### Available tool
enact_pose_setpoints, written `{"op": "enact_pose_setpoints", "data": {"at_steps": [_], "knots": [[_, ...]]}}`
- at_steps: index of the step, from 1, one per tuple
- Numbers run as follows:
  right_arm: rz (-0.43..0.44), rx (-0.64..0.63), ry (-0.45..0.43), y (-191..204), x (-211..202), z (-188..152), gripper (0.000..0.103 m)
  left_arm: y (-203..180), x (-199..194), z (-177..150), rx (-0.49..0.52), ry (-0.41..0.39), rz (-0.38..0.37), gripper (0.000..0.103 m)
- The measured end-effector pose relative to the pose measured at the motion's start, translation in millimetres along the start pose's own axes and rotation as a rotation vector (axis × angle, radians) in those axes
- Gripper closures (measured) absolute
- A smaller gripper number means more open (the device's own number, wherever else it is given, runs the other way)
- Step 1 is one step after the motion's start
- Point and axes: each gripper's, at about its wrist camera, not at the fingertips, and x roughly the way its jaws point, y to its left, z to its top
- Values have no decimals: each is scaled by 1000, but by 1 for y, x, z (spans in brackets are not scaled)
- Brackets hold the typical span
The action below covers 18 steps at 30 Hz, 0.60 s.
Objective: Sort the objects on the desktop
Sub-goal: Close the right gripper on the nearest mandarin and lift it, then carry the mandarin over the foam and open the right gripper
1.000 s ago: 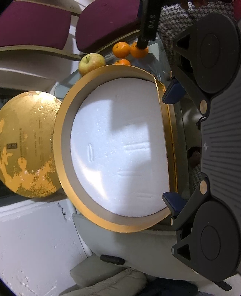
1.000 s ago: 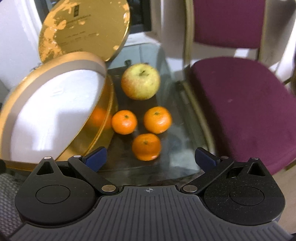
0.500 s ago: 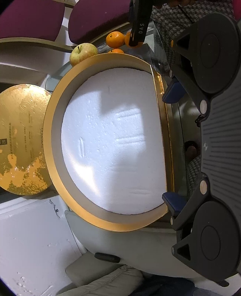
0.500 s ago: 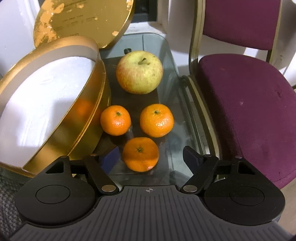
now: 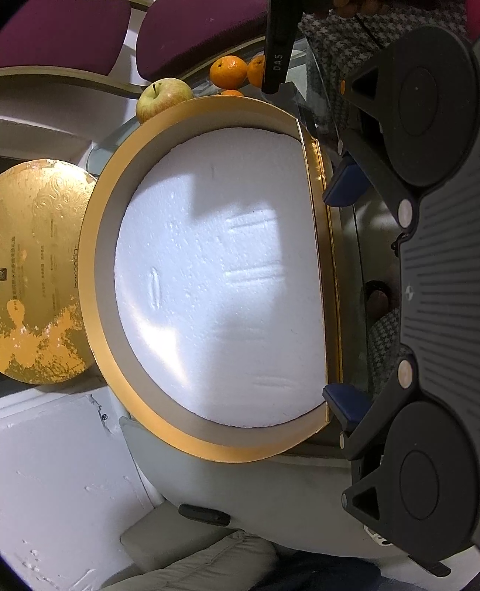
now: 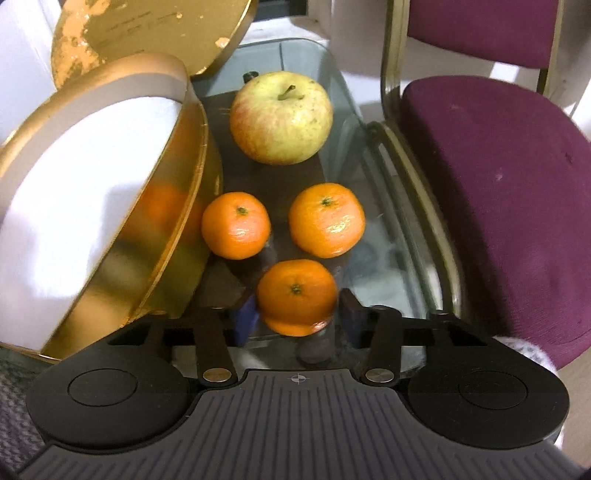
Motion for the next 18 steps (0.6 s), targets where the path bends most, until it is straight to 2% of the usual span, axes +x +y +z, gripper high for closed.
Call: {"op": "enact_pose_setpoints", "data": {"at_steps": [5,9,13,18], "knots": [[8,16,9,4,-8,-4,57,9,-3,-4,-25,-12,-5,1],[20,18,12,10,-29,-5,57,22,-6,-9,-61,-19,-9,1],[44,-12,-52,22,-63,3,57,44,-13,-10,-110,-52,18,1],[98,-102,-148,60,-102,26,57,82,-22,-9,-187,-102,69,1]]}}
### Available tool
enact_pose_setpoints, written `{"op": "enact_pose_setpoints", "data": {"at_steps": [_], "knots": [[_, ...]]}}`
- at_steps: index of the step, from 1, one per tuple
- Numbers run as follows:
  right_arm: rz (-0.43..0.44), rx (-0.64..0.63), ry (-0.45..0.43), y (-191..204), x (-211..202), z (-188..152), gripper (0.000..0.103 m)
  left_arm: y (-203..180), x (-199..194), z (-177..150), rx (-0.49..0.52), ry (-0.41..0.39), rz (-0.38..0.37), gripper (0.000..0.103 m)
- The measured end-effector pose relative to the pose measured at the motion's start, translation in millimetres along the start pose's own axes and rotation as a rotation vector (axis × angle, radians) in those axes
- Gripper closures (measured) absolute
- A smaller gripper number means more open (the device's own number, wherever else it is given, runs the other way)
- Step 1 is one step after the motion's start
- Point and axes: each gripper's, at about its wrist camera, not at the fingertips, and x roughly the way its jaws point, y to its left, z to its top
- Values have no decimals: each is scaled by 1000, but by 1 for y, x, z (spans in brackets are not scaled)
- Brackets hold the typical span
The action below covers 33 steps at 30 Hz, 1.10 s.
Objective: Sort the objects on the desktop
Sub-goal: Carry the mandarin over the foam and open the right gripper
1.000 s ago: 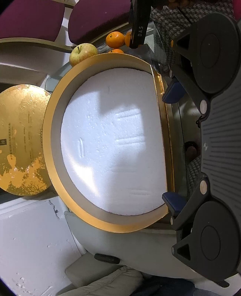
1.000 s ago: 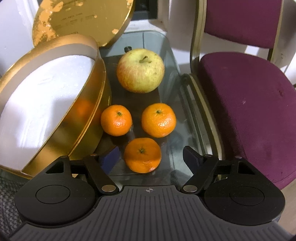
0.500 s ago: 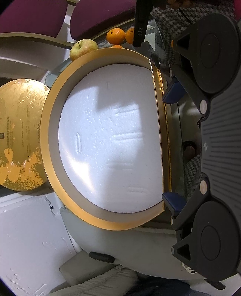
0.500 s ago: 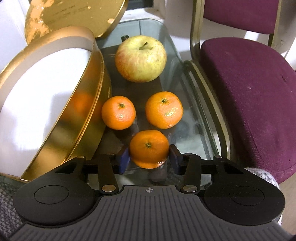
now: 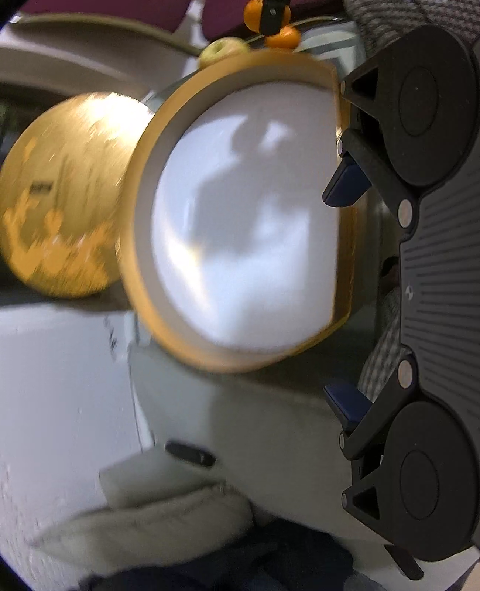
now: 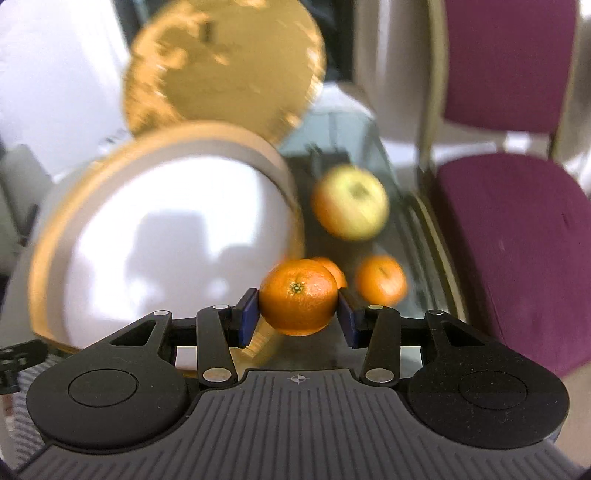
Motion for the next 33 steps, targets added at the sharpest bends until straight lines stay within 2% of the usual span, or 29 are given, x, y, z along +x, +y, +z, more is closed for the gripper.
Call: {"op": "enact_pose_setpoints", "data": {"at_steps": [7,17,22,33], "knots": [[90,-164,-19,71,14,22,57,49,5,2,-109,-13,70,1],[199,-379,114,165,77,-1,57,76,24,-13,-187,59,69,1],[221,-425,180,190,102,-13,57,79,27,-17,-195,73,61,1],[227,-416,217,205,116,-9,57,76,28,-20,-182,88,47,1]]}}
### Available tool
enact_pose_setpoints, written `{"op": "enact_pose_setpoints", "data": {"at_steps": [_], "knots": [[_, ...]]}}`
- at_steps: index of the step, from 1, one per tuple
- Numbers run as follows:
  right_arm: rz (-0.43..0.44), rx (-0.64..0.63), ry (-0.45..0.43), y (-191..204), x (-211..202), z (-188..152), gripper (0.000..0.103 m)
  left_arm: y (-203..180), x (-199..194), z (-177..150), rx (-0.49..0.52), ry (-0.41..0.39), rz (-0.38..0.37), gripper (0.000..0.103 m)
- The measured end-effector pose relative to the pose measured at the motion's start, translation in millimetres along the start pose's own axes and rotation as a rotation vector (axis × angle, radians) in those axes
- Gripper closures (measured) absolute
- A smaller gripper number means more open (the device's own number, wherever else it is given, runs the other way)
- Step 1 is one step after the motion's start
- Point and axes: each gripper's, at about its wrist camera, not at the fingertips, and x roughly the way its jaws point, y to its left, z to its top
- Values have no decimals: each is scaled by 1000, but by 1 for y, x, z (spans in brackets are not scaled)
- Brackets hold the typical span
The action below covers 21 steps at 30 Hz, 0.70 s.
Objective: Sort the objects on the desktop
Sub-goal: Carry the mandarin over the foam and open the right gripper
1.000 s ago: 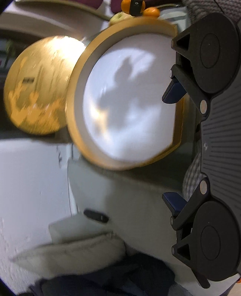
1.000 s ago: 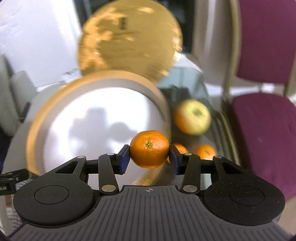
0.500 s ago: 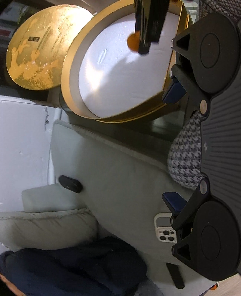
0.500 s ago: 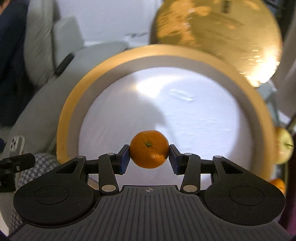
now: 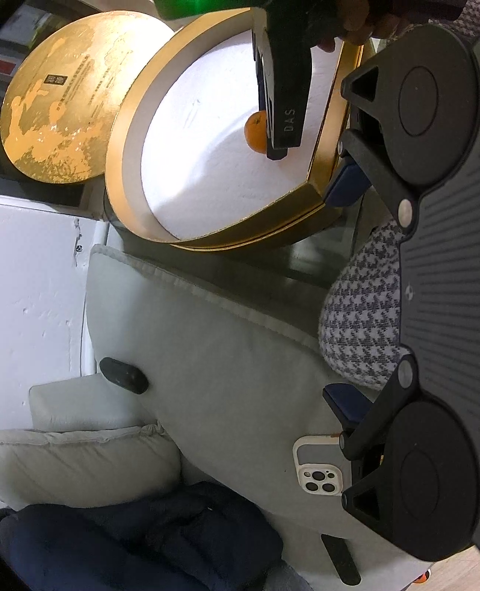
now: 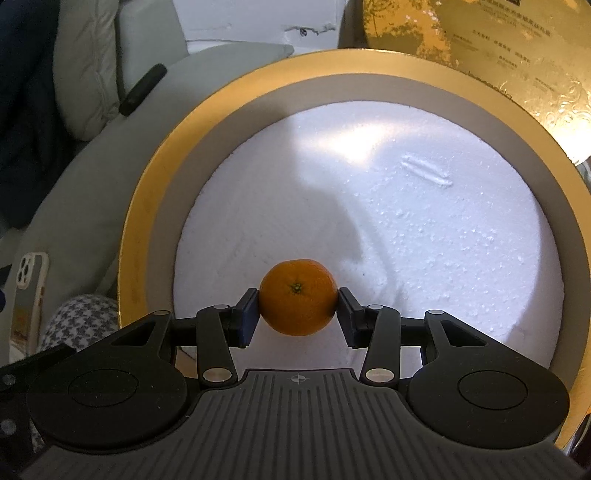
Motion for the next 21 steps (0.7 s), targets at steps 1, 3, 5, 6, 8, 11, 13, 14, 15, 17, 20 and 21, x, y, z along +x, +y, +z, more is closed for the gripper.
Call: {"op": "enact_pose_setpoints", "data": {"at_steps": [1,3,5,6,8,11,13,14,15,17,20,21], "knots": [[-1,0,3,0,-1,-1,57,0,0,-1,1,1,1,1],[-3,2,11,0,0,-2,57,-1,0,-1,4,3,1,1],[-6,6,19,-1,1,-3,57,-2,0,-2,6,4,1,1],[-8,8,22,-1,2,-4,57,-2,0,-2,8,6,1,1],[-6,15,23,-2,4,-4,56,-2,1,-3,9,8,1,1],[-6,14,22,-2,4,-4,56,-3,0,-3,12,10,4,1],[-2,19,26,-3,4,-4,55,-4,-1,-4,15,8,6,1],[4,27,29,-4,5,-4,54,-4,-2,-4,17,7,7,1],[9,36,32,-5,5,-4,53,-5,-2,-4,19,6,9,1],[17,49,35,-8,5,-4,51,-5,-3,-5,22,1,13,1],[16,52,28,-9,3,-5,46,-7,-6,-5,26,-2,19,1],[15,53,25,-10,2,-5,45,-7,-7,-5,28,-4,20,1]]}}
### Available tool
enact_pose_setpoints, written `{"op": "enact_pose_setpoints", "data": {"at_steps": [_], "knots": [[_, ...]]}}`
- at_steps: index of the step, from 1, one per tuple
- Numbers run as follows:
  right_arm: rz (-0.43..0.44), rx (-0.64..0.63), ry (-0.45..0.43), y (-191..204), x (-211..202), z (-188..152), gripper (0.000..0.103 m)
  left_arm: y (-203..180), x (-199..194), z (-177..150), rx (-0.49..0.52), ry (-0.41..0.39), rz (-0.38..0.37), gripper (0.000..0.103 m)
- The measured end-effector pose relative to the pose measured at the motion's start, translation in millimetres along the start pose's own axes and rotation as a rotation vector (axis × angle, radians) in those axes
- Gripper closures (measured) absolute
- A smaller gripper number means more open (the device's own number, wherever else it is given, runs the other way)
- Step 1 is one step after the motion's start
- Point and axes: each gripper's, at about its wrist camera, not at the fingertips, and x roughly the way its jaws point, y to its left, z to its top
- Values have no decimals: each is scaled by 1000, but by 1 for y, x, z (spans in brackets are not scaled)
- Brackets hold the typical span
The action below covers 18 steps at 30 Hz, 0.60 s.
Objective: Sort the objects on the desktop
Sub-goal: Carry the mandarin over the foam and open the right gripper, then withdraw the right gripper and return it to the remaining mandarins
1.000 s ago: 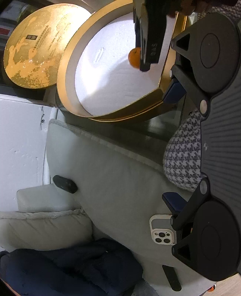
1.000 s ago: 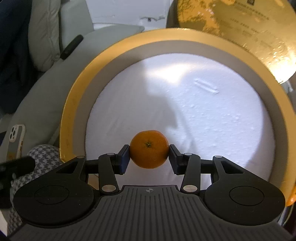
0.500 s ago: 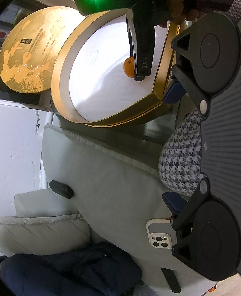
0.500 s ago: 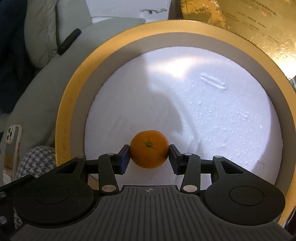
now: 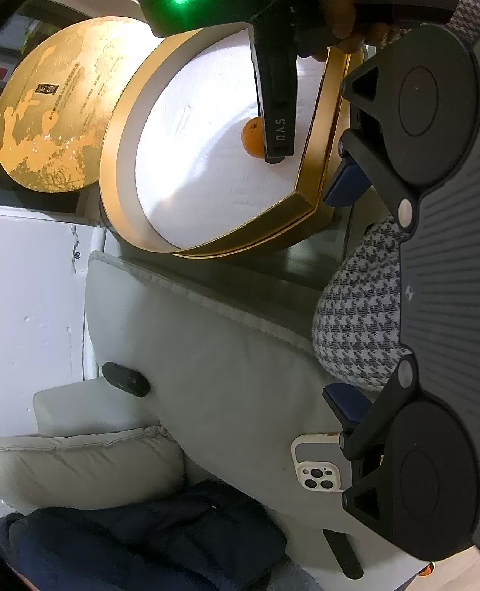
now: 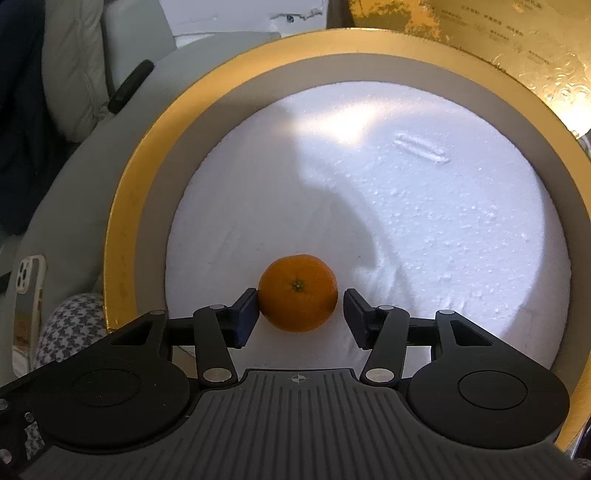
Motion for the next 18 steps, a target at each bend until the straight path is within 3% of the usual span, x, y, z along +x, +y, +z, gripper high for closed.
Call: {"op": "enact_pose_setpoints", "data": {"at_steps": [7,18], "knots": [[16,19,-33,-9,-25,-4,40,-7,-10,-2,24,-17,7,1],[41,118,-133,-46,-109,-41,39,-33,-28,-8,104,-55,-29,1]]}}
